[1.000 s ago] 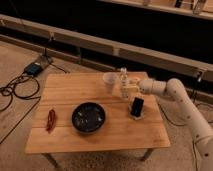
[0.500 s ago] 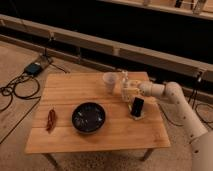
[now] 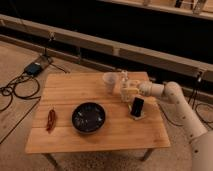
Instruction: Stand the bottle upright
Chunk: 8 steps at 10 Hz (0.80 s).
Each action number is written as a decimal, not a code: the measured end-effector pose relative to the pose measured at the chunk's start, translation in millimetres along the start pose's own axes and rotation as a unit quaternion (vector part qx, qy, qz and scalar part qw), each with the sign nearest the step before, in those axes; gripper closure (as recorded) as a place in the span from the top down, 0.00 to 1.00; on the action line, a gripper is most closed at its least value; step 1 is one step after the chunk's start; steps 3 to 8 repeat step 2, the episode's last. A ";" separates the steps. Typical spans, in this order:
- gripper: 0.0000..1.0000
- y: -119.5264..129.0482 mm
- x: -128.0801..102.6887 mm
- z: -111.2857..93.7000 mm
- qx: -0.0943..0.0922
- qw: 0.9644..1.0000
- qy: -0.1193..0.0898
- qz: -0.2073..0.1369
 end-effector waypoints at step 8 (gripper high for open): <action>0.00 -0.6 -0.3 -0.3 0.001 1.000 -0.001 0.000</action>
